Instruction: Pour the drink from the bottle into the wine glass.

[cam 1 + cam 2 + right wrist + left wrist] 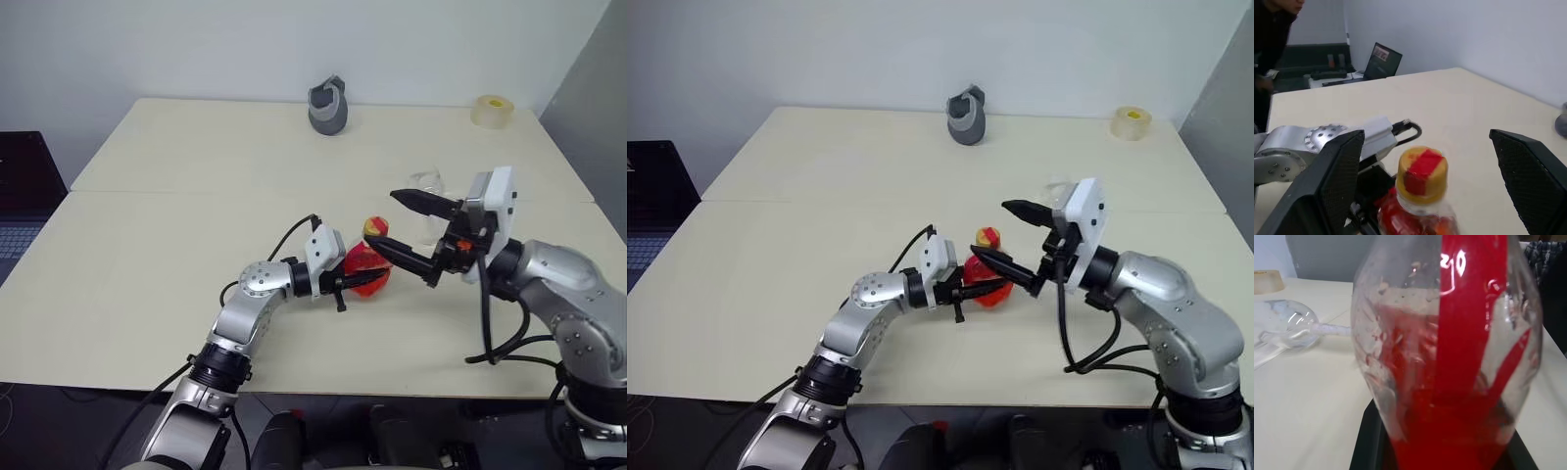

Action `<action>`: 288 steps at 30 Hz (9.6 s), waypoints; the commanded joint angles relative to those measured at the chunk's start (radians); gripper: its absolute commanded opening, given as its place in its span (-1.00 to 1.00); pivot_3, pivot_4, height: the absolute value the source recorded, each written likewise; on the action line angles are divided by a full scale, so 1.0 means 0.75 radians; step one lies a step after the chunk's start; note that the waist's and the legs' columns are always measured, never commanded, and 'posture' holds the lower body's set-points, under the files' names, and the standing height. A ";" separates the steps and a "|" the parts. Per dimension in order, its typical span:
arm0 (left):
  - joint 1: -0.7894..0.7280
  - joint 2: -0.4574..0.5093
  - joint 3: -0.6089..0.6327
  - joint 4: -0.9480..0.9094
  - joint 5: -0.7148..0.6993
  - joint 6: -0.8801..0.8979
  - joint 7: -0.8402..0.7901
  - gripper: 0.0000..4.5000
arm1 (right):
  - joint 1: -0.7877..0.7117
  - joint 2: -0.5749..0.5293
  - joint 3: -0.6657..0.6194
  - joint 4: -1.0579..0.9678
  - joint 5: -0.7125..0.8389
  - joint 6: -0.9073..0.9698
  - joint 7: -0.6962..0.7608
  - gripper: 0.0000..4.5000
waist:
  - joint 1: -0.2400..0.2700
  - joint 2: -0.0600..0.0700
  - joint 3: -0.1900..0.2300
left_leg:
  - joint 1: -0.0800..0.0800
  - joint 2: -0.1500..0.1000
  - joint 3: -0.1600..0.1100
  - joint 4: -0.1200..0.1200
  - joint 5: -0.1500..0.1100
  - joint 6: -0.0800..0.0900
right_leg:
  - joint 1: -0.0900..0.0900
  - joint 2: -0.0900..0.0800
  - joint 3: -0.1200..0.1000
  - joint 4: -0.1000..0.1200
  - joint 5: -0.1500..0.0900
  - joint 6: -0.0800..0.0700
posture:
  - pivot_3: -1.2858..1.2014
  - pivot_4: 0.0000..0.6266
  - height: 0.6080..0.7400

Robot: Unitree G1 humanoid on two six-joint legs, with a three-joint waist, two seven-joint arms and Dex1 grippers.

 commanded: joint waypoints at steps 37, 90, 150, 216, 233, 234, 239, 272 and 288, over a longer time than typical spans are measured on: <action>-0.051 -0.003 -0.009 0.008 0.008 -0.046 -0.049 -0.66 | 0.018 -0.087 -0.026 -0.061 0.100 0.056 -0.095 0.94 | -0.004 0.000 0.000 | 0.001 0.000 0.002 -0.001 0.000 0.000 | 0.000 0.002 0.002 0.000 0.000 0.000 | 0.03 -0.52 1.00; -0.053 -0.008 -0.012 0.023 0.020 -0.064 -0.051 -0.66 | -0.036 -0.104 -0.005 0.009 0.000 0.047 -0.125 0.94 | -0.001 0.000 0.000 | -0.001 0.000 0.001 -0.001 0.000 0.000 | 0.000 0.000 0.001 -0.003 0.000 0.000 | 0.03 -0.52 1.00; -0.044 -0.018 -0.003 0.005 0.013 -0.071 -0.043 -0.66 | 0.218 -0.287 -0.344 0.036 0.258 0.076 -0.020 -0.50 | 0.004 0.000 0.000 | -0.001 -0.001 0.002 -0.001 0.000 0.001 | 0.000 0.001 0.001 -0.003 0.000 0.000 | 0.03 -0.52 1.00; -0.358 0.064 0.608 1.097 0.100 -0.575 0.779 -0.67 | -0.241 0.051 0.403 0.373 -0.333 -0.071 0.261 1.00 | 0.030 0.001 -0.001 | -0.003 -0.002 0.002 0.010 0.000 0.001 | 0.000 -0.003 -0.004 0.001 0.002 0.004 | 0.03 -0.52 1.00; -0.077 0.016 0.614 0.672 0.059 -0.477 0.820 0.98 | -0.181 -0.037 0.280 0.171 -0.184 0.082 0.294 1.00 | 0.029 0.001 -0.001 | -0.004 -0.002 0.001 0.011 0.000 0.001 | 0.000 -0.003 -0.002 0.001 0.002 0.004 | 0.03 -0.52 1.00; -0.047 0.013 0.617 0.614 0.055 -0.455 0.831 0.98 | -0.175 -0.046 0.268 0.154 -0.171 0.092 0.292 1.00 | 0.028 0.001 -0.001 | -0.004 -0.002 0.001 0.011 0.000 0.001 | 0.000 -0.003 -0.001 0.001 0.002 0.004 | 0.03 -0.52 1.00; 0.253 0.020 0.626 0.103 0.041 -0.286 0.910 0.98 | -0.111 -0.076 0.116 0.077 -0.083 0.184 0.225 1.00 | 0.023 0.001 -0.001 | -0.004 -0.001 0.000 0.010 0.000 0.001 | 0.000 -0.004 0.000 0.001 0.002 0.004 | 0.03 -0.52 1.00; -0.013 0.244 0.104 -0.145 -0.033 0.078 0.015 0.98 | -1.236 -0.016 0.279 2.265 -0.652 0.194 0.116 1.00 | -0.008 0.004 0.000 | -0.001 -0.001 0.022 -0.004 0.000 0.001 | -0.005 -0.003 0.005 -0.006 0.001 0.002 | 0.03 -0.52 1.00; -0.053 0.211 0.069 -0.140 0.012 0.066 0.005 1.00 | -1.342 0.115 0.390 2.651 -1.035 -0.212 0.194 -0.53 | -0.009 0.005 0.000 | 0.000 0.000 0.020 -0.003 0.001 0.001 | -0.007 -0.002 0.005 0.002 0.001 0.001 | 0.03 -0.52 1.00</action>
